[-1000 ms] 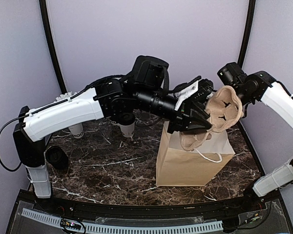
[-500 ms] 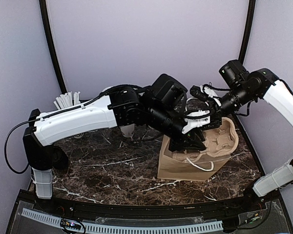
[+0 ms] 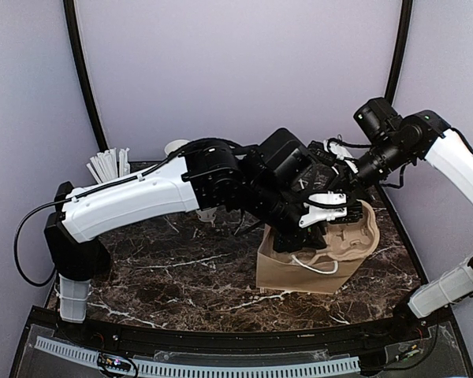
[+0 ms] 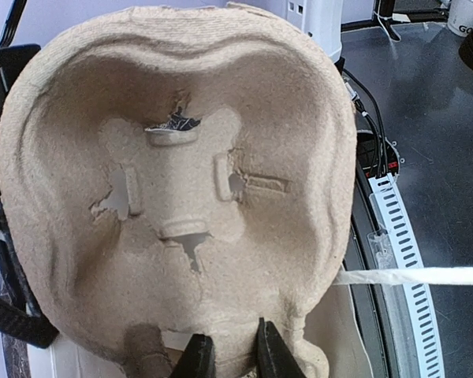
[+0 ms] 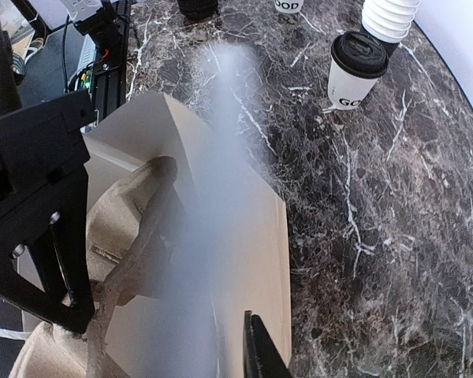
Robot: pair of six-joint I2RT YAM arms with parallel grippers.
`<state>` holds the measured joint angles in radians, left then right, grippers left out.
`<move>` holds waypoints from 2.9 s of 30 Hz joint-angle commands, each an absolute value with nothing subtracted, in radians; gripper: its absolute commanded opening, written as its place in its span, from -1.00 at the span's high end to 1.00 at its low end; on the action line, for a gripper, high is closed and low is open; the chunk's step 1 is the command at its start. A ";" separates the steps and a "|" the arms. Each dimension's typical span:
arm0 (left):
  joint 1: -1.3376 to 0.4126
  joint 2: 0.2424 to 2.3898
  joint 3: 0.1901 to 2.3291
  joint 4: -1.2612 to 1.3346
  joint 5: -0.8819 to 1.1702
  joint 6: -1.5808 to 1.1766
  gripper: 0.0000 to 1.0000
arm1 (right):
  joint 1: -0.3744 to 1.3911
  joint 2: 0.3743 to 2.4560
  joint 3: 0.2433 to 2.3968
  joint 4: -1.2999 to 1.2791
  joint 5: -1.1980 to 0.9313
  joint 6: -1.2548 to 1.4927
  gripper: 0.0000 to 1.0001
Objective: Pack the takeout coffee
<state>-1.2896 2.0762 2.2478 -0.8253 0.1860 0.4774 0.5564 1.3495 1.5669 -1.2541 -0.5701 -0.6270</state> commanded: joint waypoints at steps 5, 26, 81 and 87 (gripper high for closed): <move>-1.298 2.083 2.302 -0.911 0.153 0.479 0.62 | 0.554 1.285 1.573 -1.288 -0.520 -0.619 -0.05; -1.298 2.053 2.268 -1.003 0.026 0.399 0.64 | 0.529 1.239 1.521 -1.415 -0.228 -0.798 -0.49; -1.102 2.277 2.193 -1.072 0.278 0.324 0.60 | 0.545 1.283 1.646 -1.410 -0.577 -0.844 -0.46; -1.099 2.283 2.160 -1.088 0.378 0.319 0.57 | 0.582 1.301 1.636 -1.411 -0.608 -0.842 -0.45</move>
